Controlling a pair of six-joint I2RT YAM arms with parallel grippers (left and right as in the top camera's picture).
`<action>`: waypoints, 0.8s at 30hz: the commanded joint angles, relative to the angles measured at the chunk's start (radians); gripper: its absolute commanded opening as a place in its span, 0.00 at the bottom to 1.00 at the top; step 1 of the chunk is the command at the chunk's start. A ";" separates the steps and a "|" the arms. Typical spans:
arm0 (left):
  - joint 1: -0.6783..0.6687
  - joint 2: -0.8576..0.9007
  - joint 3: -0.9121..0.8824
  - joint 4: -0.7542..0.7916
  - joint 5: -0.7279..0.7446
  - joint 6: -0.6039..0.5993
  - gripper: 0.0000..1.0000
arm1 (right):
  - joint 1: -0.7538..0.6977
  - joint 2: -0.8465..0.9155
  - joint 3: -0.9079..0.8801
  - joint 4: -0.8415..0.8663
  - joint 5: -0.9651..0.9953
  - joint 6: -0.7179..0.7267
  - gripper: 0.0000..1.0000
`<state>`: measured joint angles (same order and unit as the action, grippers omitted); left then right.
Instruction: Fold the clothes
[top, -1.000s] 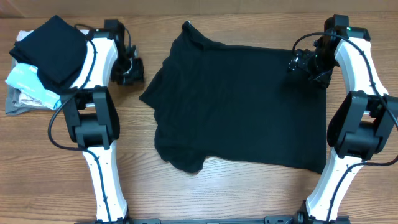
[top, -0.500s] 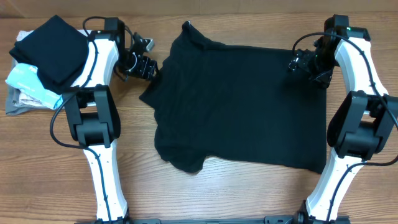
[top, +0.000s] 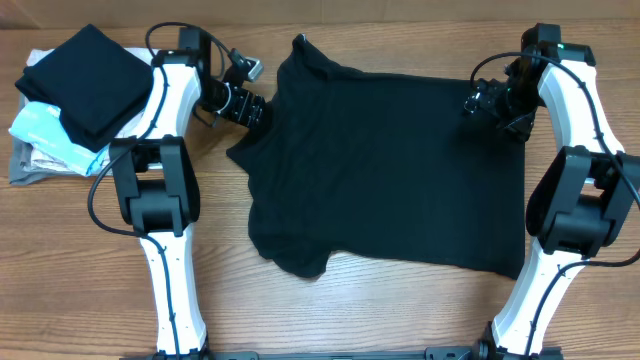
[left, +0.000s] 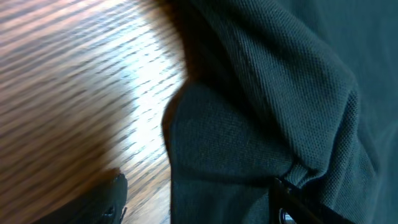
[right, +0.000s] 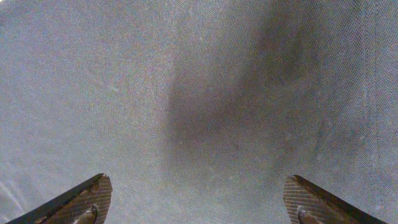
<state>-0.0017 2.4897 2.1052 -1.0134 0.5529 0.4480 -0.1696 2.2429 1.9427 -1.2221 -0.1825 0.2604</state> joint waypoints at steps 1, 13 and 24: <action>-0.041 0.021 -0.002 -0.006 -0.113 -0.001 0.76 | -0.002 -0.024 -0.003 0.004 0.006 -0.002 0.92; -0.095 0.025 -0.003 -0.032 -0.547 -0.321 0.40 | -0.002 -0.024 -0.006 0.004 0.007 -0.003 0.93; -0.032 0.024 -0.008 -0.120 -0.668 -0.446 0.19 | -0.002 -0.024 -0.006 0.005 0.007 -0.003 0.93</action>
<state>-0.0723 2.4779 2.1223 -1.1221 -0.0200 0.0547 -0.1696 2.2429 1.9423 -1.2217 -0.1825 0.2607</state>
